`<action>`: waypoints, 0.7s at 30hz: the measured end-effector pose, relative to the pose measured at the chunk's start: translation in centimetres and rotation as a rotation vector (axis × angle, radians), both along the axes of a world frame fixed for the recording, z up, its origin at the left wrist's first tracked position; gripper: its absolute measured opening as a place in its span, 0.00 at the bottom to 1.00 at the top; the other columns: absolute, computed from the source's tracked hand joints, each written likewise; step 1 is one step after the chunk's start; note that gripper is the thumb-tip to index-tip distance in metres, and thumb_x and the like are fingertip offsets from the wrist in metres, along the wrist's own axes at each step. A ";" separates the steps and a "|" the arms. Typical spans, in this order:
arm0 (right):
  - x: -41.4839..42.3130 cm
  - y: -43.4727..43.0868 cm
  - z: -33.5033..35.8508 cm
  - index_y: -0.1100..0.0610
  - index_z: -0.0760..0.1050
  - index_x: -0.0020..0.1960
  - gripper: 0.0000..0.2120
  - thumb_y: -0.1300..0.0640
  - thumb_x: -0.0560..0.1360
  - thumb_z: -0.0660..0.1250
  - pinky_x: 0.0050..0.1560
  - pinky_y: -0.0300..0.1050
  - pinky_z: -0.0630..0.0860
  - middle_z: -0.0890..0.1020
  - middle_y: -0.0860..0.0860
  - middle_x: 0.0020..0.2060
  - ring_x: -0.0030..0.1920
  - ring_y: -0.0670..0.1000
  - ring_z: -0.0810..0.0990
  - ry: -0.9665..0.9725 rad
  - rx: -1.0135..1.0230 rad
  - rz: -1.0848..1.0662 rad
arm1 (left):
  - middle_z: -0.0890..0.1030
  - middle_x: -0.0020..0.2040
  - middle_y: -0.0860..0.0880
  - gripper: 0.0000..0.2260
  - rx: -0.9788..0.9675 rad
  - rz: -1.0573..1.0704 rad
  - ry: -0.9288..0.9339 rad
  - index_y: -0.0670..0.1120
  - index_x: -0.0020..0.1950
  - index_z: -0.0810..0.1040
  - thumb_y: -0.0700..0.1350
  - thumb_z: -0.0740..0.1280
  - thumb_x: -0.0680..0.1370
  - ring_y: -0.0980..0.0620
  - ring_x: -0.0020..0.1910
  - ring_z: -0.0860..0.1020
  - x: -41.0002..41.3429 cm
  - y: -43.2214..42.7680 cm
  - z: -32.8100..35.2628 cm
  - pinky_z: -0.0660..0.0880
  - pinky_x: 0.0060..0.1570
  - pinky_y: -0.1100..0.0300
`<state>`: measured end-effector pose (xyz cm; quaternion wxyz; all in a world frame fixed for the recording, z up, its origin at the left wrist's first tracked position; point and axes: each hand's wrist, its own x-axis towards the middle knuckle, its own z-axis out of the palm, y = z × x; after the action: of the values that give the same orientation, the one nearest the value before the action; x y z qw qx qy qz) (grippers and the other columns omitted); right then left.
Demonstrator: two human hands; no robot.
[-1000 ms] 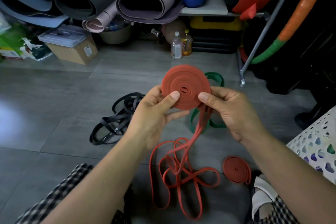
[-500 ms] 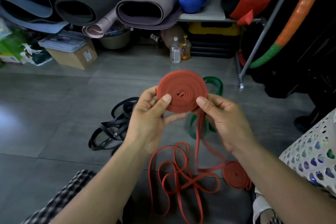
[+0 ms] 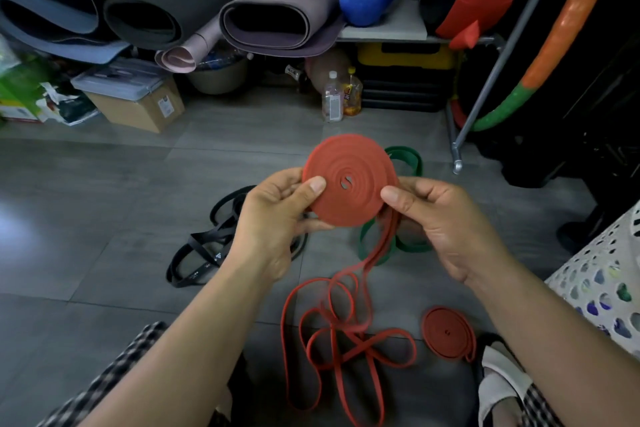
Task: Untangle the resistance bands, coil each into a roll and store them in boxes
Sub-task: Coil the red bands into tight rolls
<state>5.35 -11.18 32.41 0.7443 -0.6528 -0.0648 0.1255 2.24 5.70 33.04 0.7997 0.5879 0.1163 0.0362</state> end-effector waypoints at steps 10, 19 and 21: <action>0.0 0.6 -0.7 0.60 0.79 0.45 0.05 0.61 0.74 0.64 0.35 0.32 0.76 0.83 0.46 0.31 0.32 0.39 0.79 -0.047 -0.137 -0.087 | 0.80 0.51 0.45 0.06 0.090 0.044 0.050 0.44 0.52 0.74 0.37 0.64 0.76 0.49 0.48 0.80 0.1 -1.3 -1.0 0.81 0.45 0.55; 0.3 -0.7 0.2 0.51 0.79 0.46 0.09 0.63 0.71 0.67 0.43 0.29 0.76 0.83 0.39 0.33 0.38 0.37 0.81 -0.268 -0.378 0.128 | 0.82 0.40 0.48 0.10 0.545 -0.214 -0.098 0.49 0.44 0.77 0.35 0.69 0.71 0.54 0.37 0.80 0.4 0.5 -0.4 0.79 0.41 0.59; 0.4 -1.0 0.5 0.50 0.78 0.43 0.09 0.64 0.71 0.67 0.40 0.27 0.75 0.83 0.39 0.31 0.36 0.37 0.81 -0.159 -0.228 0.100 | 0.83 0.37 0.52 0.08 0.277 -0.083 -0.063 0.48 0.45 0.77 0.35 0.67 0.73 0.56 0.35 0.81 0.5 0.5 0.1 0.80 0.37 0.59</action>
<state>5.78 -12.16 32.91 0.6507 -0.7369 -0.1413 0.1166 2.69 6.16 33.12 0.7151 0.6954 0.0606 0.0373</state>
